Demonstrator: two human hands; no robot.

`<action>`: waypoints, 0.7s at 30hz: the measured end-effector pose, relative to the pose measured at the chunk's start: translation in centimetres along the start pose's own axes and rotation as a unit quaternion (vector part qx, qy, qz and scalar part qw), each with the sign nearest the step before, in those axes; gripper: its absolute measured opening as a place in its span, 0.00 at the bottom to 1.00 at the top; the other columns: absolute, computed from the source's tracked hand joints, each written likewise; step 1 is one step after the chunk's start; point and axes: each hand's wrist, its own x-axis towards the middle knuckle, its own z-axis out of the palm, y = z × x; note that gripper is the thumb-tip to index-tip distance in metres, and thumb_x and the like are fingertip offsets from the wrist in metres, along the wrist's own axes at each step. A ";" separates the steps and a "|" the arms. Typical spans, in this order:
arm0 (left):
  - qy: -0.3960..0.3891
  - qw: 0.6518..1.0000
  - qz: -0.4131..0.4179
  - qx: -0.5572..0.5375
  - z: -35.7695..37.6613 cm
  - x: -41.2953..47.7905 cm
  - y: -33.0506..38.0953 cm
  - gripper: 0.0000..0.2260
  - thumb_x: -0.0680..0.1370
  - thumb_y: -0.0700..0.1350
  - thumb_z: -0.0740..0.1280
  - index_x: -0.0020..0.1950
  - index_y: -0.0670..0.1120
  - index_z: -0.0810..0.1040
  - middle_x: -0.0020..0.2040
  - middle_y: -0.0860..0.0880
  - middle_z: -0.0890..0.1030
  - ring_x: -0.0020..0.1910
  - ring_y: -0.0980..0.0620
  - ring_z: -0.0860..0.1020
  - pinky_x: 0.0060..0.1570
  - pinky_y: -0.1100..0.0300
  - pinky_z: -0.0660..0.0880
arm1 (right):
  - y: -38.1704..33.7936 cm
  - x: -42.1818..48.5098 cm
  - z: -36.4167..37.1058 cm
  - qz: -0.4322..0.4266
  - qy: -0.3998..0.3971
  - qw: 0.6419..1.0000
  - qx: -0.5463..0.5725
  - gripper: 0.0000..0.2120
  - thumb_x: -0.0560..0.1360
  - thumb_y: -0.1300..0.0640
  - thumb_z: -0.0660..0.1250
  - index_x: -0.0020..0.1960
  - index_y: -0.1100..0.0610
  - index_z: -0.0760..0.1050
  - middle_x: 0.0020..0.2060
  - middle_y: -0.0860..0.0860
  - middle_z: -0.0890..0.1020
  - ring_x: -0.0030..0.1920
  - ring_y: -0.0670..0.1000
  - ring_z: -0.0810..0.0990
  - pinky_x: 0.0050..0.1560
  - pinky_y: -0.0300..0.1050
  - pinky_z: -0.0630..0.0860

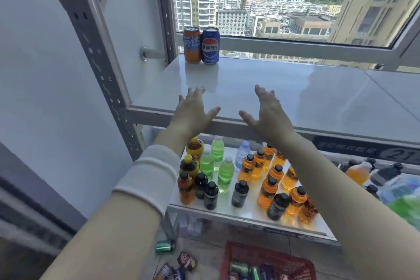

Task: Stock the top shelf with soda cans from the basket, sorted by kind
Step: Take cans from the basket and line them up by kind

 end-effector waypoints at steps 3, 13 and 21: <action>0.013 0.997 0.058 0.049 0.1 -3.0 0.6 0.29 0.78 0.52 0.61 0.75 0.42 0.55 0.76 0.44 0.58 0.76 0.46 0.50 0.73 0.51 0.45 | -0.7 -3.8 -0.9 -0.020 0.011 0.999 -0.043 0.34 0.77 0.49 0.62 0.75 0.60 0.50 0.75 0.58 0.56 0.76 0.58 0.47 0.74 0.52 0.46; 0.020 0.983 0.160 0.083 2.2 -12.9 0.1 0.27 0.78 0.51 0.61 0.74 0.44 0.57 0.75 0.46 0.60 0.76 0.46 0.52 0.73 0.52 0.46 | -0.6 -16.6 0.9 -0.027 0.037 0.988 -0.148 0.31 0.75 0.52 0.66 0.73 0.64 0.59 0.71 0.63 0.63 0.74 0.62 0.56 0.74 0.58 0.54; -0.064 0.977 0.189 0.078 9.0 -19.3 -0.3 0.27 0.78 0.49 0.63 0.74 0.42 0.60 0.73 0.44 0.63 0.75 0.45 0.55 0.74 0.49 0.52 | 3.8 -25.6 3.8 0.027 0.003 0.984 -0.179 0.30 0.74 0.53 0.65 0.70 0.65 0.64 0.68 0.65 0.67 0.71 0.66 0.61 0.71 0.62 0.58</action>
